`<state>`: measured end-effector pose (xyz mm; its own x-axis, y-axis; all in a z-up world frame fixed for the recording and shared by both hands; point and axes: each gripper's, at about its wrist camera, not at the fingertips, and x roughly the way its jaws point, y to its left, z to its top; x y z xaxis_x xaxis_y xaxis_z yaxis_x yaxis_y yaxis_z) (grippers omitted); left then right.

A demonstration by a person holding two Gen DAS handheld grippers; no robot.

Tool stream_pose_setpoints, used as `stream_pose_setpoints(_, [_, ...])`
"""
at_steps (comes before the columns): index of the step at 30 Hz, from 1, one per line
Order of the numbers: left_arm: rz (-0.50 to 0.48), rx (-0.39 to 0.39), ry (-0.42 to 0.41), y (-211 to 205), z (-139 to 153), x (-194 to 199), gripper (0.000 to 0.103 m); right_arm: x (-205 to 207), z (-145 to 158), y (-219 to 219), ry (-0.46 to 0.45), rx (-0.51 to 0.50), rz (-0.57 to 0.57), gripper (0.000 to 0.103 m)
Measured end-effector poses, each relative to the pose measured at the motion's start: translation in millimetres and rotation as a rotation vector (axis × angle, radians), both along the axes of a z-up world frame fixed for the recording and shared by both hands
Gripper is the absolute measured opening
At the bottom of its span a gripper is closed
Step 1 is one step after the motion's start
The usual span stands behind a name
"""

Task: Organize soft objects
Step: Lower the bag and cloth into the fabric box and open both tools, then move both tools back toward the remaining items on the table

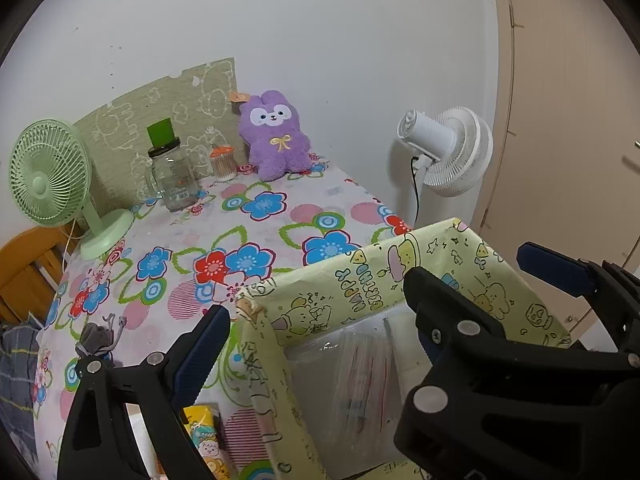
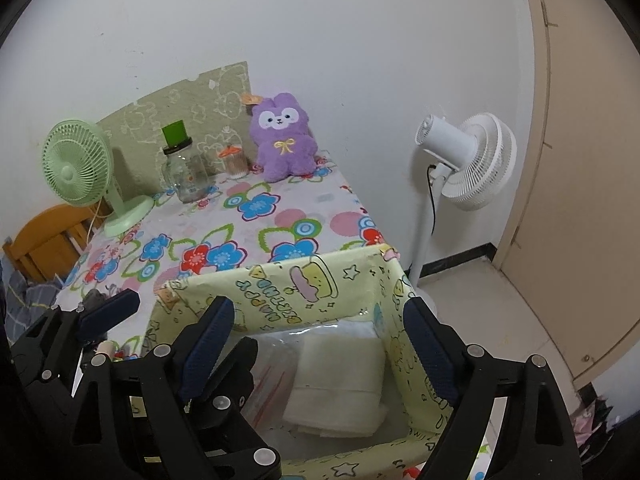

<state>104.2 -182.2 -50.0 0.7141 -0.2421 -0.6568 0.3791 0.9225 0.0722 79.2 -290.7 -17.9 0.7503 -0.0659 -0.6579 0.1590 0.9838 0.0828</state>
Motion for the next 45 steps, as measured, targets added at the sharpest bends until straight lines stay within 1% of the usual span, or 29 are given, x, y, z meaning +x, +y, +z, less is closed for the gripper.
stream_pose_setpoints(2, [0.008,-0.008,-0.008,4,3,-3,0.101,-3,4,4,-0.011,-0.008,0.0,0.091])
stream_pose_setpoints(4, [0.013,-0.018,-0.025,9,8,-8,0.101,-6,9,8,-0.028,-0.019,-0.002,0.097])
stream_pose_setpoints(8, [0.023,-0.026,-0.041,18,15,-15,0.103,-13,17,17,-0.049,-0.03,0.011,0.098])
stream_pose_setpoints(12, [0.019,-0.036,-0.035,27,19,-23,0.103,-19,24,26,-0.064,-0.04,0.025,0.099])
stream_pose_setpoints(18, [0.036,-0.047,-0.057,41,27,-36,0.103,-29,32,40,-0.078,-0.035,0.05,0.099])
stream_pose_setpoints(23, [0.043,-0.06,-0.049,53,32,-44,0.103,-37,39,50,-0.093,-0.033,0.066,0.099])
stream_pose_setpoints(26, [0.053,-0.058,-0.069,61,36,-52,0.103,-43,43,59,-0.101,-0.045,0.084,0.1])
stream_pose_setpoints(28, [0.047,-0.065,-0.088,67,39,-58,0.103,-47,46,65,-0.111,-0.045,0.093,0.103])
stream_pose_setpoints(33, [0.06,-0.075,-0.1,80,45,-67,0.103,-56,53,81,-0.132,-0.062,0.134,0.103])
stream_pose_setpoints(39, [0.058,-0.091,-0.109,96,51,-78,0.103,-62,57,96,-0.128,-0.024,0.19,0.103])
stream_pose_setpoints(45, [0.076,-0.092,-0.127,111,52,-86,0.103,-68,59,111,-0.145,-0.019,0.21,0.103])
